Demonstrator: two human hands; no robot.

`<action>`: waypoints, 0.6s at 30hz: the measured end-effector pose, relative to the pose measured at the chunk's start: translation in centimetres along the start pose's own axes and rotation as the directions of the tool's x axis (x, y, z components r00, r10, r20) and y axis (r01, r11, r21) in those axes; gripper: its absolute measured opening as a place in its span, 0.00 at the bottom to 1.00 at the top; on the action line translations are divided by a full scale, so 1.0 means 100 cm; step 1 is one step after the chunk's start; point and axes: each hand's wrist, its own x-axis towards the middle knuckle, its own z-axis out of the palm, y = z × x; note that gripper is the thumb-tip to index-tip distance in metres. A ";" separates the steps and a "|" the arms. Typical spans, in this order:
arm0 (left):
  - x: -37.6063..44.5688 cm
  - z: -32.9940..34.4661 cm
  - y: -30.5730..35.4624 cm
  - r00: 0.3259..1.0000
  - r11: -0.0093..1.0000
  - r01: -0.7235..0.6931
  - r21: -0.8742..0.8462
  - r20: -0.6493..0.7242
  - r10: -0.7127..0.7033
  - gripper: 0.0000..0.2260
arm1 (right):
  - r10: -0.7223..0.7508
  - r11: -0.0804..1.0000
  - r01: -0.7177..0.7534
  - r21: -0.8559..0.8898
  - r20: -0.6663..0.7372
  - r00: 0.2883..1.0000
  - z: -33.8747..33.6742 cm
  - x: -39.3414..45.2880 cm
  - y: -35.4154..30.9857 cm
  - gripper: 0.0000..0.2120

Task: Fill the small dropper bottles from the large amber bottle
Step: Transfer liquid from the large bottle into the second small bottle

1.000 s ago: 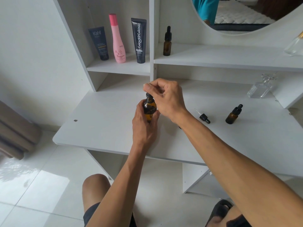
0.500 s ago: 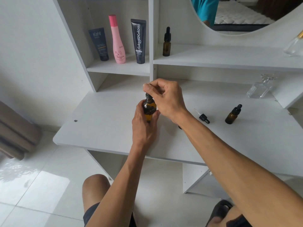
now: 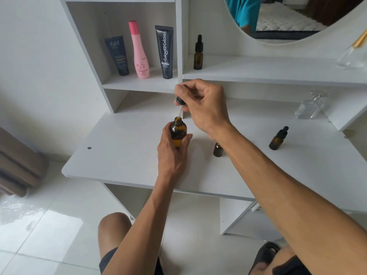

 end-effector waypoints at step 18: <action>0.000 0.001 -0.001 1.000 1.000 0.015 0.026 0.006 -0.015 0.21 | -0.004 0.988 0.023 0.155 -0.125 0.992 -0.020 0.003 -0.026 0.07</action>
